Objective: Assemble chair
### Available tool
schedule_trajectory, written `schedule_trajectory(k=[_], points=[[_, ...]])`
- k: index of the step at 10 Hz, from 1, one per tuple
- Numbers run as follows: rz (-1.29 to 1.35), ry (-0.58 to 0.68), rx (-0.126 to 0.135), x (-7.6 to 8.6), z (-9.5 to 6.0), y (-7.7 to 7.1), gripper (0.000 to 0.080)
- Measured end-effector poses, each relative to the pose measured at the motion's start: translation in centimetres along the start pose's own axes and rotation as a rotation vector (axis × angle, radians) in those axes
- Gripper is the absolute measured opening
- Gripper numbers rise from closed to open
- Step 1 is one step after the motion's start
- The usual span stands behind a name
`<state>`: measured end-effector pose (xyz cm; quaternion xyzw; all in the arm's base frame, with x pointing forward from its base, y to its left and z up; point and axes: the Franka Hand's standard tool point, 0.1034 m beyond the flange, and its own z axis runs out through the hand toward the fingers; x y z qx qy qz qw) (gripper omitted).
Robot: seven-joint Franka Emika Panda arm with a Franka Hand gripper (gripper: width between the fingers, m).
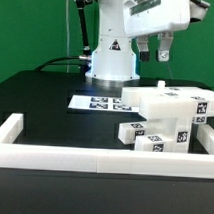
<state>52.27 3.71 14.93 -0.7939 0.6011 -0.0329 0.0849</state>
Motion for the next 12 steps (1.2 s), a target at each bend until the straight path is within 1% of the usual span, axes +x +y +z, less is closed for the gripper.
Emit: schedule_trajectory(k=[3,4,5,6,7,8,11,12], points=[[-0.003,0.001,-0.003,-0.1,0.1,0.0,0.0648],[-0.031,-0.001,-0.010,-0.7,0.4,0.4,0.0648],[-0.129,-0.001,-0.016,-1.6,0.7,1.2,0.0648],[-0.245,-0.007,-0.018,-2.1,1.0,2.0,0.0648],[-0.312,-0.020,-0.023,-2.1,1.3,2.7,0.0648],[-0.315,-0.024,-0.025,-2.2,1.5,3.1,0.0648],[-0.316,-0.023,-0.028,-2.2,1.6,3.1,0.0648],[-0.336,-0.020,-0.033,-2.3,1.6,3.2,0.0648]])
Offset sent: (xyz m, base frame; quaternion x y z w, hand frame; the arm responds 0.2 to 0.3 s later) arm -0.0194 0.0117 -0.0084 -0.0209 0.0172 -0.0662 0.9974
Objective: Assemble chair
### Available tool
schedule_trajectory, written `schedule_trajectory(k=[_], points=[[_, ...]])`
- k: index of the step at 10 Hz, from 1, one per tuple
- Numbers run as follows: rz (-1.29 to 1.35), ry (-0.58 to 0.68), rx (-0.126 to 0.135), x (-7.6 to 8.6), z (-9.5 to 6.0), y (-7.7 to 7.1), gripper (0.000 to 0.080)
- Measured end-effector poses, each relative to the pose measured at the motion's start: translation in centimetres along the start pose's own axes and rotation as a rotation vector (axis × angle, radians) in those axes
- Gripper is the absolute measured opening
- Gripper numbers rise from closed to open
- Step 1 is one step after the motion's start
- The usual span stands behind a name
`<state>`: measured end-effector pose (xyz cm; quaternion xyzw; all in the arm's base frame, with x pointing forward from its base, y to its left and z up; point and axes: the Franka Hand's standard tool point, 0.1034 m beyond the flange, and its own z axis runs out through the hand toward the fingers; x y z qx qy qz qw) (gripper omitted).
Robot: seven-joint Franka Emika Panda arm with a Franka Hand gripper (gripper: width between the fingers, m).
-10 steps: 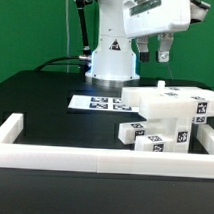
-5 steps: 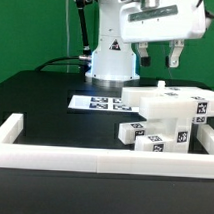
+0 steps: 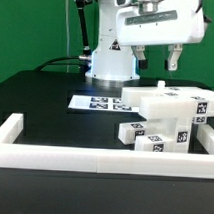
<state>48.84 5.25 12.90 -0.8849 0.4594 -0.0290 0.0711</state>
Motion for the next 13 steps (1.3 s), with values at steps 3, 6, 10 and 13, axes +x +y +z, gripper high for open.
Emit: schedule_trajectory(k=[3,6,10,13], points=[[-0.252,0.009,-0.053,-4.3,0.7,1.1,0.0648],[-0.270,0.010,-0.066,-5.4,2.0,2.8,0.0648],[-0.369,0.023,-0.088,-8.0,4.2,5.3,0.0648],[-0.456,0.045,-0.102,-7.6,5.1,6.2,0.0648]])
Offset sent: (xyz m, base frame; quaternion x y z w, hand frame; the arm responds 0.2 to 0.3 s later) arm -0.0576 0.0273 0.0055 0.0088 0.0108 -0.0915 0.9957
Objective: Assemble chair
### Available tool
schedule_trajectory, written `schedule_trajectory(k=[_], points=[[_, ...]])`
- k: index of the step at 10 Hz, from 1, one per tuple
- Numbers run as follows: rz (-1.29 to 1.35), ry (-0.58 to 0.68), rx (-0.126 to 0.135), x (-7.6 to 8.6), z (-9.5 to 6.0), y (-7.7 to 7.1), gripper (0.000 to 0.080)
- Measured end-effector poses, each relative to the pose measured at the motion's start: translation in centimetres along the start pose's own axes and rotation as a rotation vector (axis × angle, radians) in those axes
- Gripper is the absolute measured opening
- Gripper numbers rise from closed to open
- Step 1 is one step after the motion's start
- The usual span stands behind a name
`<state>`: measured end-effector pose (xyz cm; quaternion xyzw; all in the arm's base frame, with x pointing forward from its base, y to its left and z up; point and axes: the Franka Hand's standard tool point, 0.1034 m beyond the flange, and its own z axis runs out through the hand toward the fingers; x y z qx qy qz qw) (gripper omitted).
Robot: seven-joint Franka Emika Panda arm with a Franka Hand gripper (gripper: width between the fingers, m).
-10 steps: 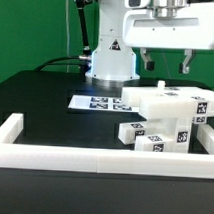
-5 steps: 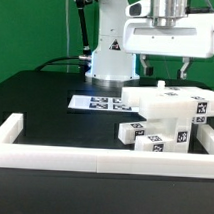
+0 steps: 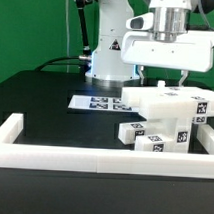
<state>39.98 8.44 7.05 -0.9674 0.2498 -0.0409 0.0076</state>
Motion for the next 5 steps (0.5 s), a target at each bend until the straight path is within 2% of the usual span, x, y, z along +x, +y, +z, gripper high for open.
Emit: schedule_trajectory(k=[1,2,5], points=[[0.004,0.018,0.005,0.1,0.1,0.5,0.0648],[0.004,0.017,-0.001,0.0,0.3,0.7,0.0648],[-0.019,0.013,-0.031,-0.2,1.3,1.3,0.0648]])
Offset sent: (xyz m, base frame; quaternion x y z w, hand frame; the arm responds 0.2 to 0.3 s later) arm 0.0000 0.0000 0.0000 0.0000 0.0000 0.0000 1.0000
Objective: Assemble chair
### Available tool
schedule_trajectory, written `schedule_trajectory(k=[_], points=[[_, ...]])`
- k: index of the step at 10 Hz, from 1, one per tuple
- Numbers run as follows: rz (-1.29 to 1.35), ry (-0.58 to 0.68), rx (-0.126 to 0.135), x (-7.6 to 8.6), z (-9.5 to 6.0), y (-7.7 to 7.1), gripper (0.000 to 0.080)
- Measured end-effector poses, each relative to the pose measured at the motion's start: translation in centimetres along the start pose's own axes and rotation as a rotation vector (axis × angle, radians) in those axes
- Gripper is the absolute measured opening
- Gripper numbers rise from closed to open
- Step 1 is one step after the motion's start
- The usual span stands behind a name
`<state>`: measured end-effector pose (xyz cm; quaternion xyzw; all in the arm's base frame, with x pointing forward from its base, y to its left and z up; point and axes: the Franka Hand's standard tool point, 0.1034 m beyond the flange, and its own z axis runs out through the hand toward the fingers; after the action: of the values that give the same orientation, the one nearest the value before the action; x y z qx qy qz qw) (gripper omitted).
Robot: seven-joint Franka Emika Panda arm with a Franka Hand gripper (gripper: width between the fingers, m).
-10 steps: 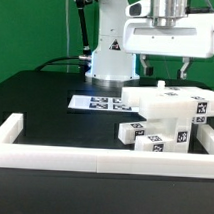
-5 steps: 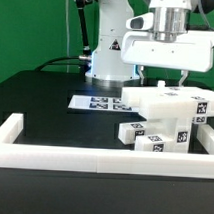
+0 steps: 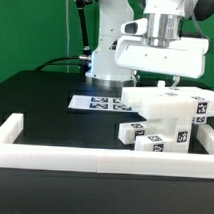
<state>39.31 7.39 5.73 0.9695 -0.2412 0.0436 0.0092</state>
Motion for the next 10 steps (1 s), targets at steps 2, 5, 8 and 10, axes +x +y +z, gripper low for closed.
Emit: schedule_trajectory(k=[2,5,8,10], points=[[-0.152,-0.002,0.012,-0.9,-0.2,-1.3,0.0648],[-0.161,-0.001,0.009,-0.8,0.0,-1.4,0.0648],[-0.166,-0.001,0.010,-0.8,0.0,-1.4,0.0648],[-0.240,-0.004,0.016,-0.8,-0.2,-2.1,0.0648]])
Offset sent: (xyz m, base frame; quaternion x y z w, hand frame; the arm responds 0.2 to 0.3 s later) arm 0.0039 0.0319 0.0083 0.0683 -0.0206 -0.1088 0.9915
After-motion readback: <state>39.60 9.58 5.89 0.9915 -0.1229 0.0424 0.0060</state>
